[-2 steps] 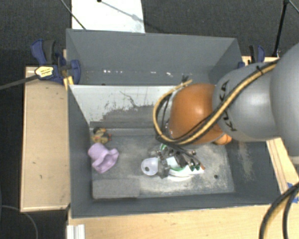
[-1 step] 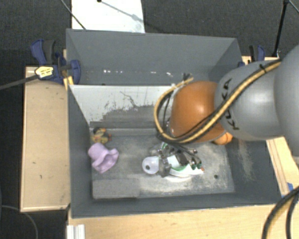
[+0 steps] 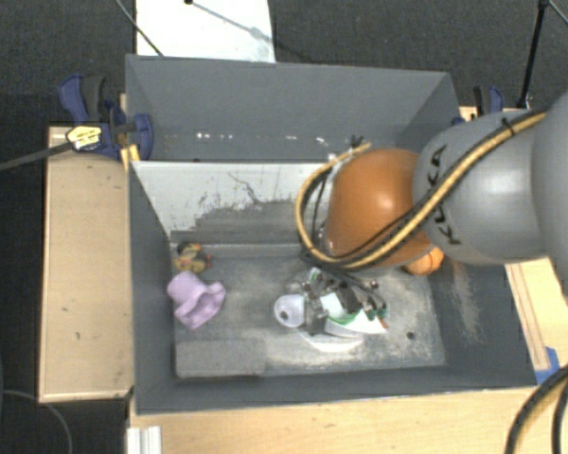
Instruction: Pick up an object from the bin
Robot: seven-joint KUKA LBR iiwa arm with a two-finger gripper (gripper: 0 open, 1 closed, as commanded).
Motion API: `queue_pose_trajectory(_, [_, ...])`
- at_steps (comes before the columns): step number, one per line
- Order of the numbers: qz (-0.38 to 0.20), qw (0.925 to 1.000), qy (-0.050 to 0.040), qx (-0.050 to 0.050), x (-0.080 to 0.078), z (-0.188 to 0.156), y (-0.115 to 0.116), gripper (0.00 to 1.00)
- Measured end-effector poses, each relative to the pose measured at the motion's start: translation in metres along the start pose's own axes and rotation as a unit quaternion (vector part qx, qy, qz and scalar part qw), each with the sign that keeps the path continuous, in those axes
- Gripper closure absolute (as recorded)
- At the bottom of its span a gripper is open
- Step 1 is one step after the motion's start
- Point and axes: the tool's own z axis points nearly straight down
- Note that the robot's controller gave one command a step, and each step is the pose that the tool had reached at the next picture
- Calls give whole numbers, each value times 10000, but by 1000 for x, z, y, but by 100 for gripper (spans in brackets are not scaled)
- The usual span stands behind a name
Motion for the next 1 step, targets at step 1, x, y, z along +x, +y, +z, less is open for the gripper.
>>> queue_pose_trajectory(1, [-2, 10000, 18, -2, 1, -22, 0, 100])
